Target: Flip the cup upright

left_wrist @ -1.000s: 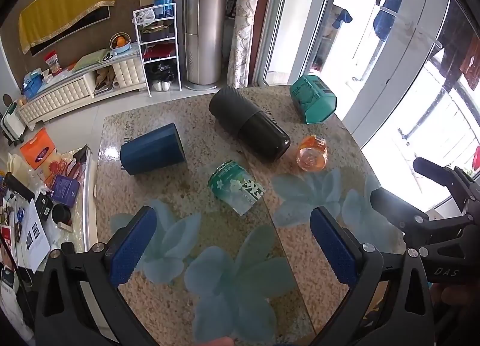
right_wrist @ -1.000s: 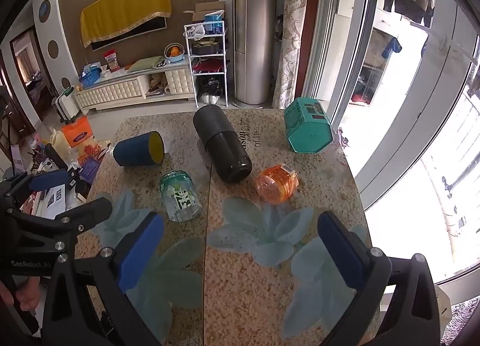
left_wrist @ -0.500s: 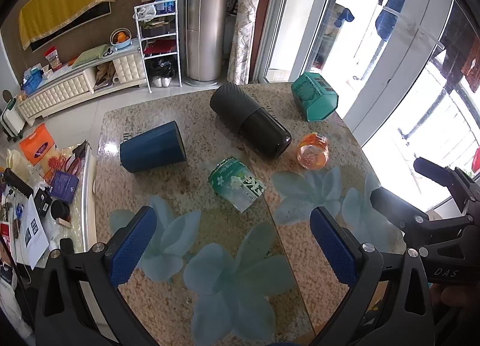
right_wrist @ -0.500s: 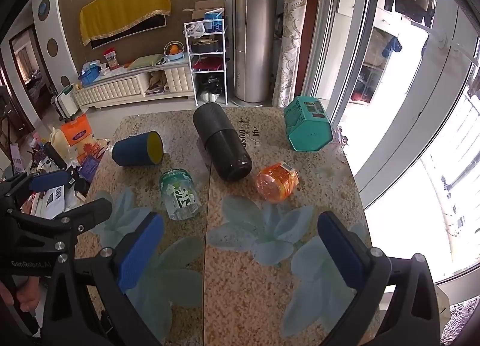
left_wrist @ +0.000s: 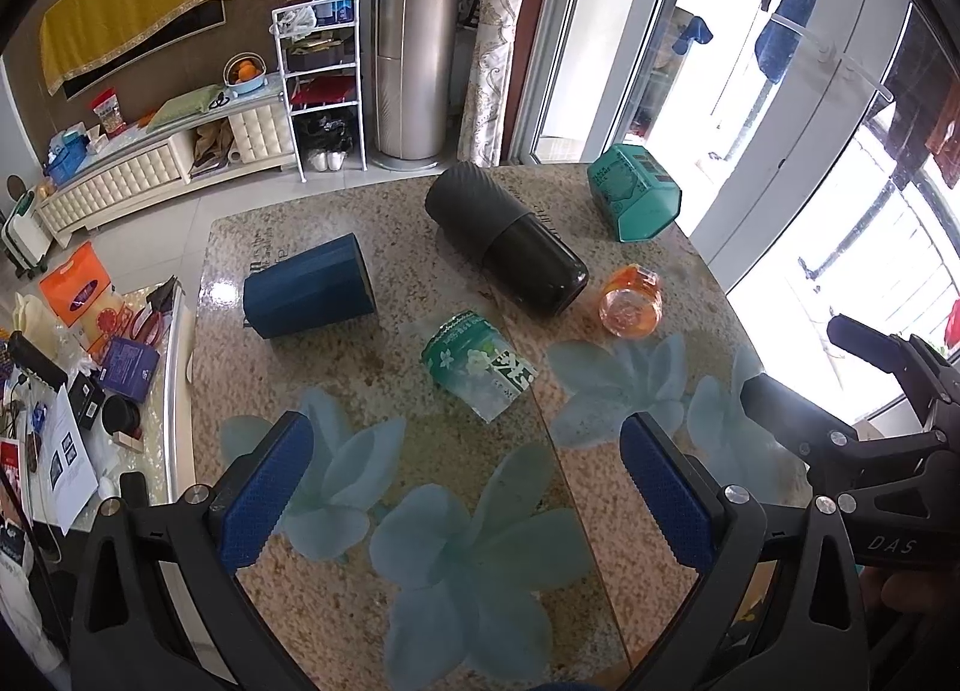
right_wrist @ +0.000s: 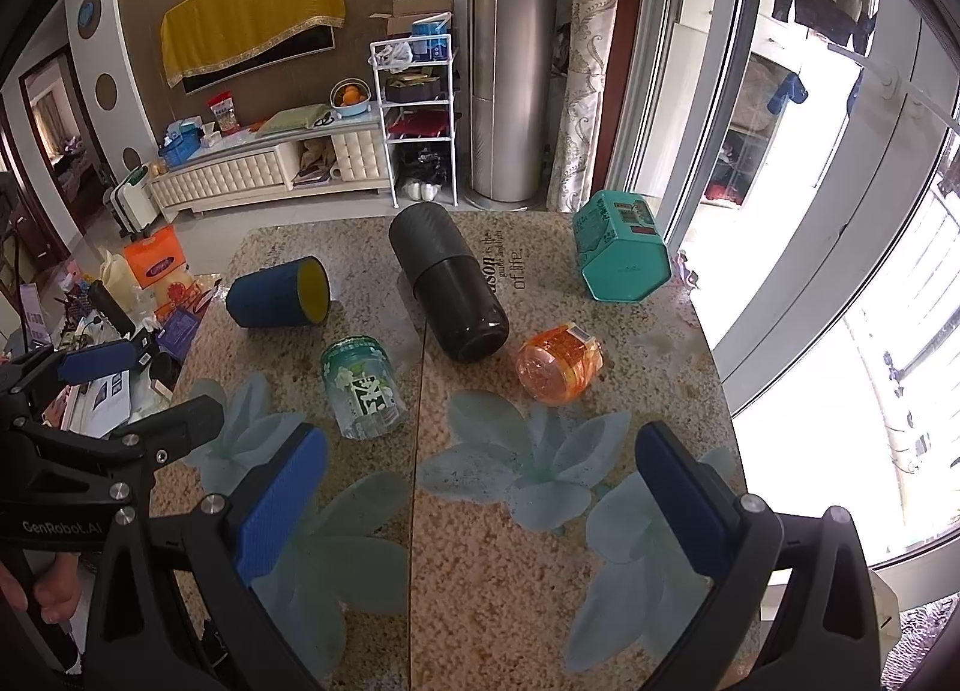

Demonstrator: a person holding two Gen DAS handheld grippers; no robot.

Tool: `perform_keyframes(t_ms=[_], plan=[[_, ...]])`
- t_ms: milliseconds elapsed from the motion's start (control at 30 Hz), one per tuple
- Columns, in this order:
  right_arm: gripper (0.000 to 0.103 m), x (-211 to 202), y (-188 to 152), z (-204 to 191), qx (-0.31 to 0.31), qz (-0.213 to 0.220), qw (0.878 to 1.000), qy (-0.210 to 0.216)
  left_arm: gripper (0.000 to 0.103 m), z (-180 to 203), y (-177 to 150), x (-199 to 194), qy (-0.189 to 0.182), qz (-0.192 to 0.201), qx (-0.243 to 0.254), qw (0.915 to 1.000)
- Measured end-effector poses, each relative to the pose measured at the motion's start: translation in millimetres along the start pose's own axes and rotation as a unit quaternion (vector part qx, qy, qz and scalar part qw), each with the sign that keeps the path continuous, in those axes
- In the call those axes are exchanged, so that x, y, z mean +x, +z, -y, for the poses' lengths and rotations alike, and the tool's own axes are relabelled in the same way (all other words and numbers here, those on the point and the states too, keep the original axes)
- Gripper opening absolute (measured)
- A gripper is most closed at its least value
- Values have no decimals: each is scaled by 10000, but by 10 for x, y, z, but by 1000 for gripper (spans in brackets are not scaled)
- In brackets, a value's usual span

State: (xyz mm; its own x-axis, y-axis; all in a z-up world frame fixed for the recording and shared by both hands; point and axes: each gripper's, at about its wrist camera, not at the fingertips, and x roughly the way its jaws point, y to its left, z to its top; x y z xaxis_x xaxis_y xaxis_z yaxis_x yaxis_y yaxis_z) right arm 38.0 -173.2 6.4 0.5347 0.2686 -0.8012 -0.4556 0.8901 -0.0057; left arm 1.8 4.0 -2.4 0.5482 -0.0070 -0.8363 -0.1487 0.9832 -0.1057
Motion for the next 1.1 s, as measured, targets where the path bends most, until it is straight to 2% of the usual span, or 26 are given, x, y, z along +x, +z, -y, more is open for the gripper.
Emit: perform_keyframes(t_ms=[567, 900, 1100], plan=[[103, -12, -47, -14, 50, -5, 10000, 73, 103, -28, -54, 0, 31, -58, 12, 10000], [103, -14, -78, 44, 202, -16, 9996, 177, 103, 52, -38, 93, -40, -412, 285, 9987], [103, -18, -126, 149, 415, -86, 9989, 215, 103, 97, 30, 218, 109, -706, 508, 9961]])
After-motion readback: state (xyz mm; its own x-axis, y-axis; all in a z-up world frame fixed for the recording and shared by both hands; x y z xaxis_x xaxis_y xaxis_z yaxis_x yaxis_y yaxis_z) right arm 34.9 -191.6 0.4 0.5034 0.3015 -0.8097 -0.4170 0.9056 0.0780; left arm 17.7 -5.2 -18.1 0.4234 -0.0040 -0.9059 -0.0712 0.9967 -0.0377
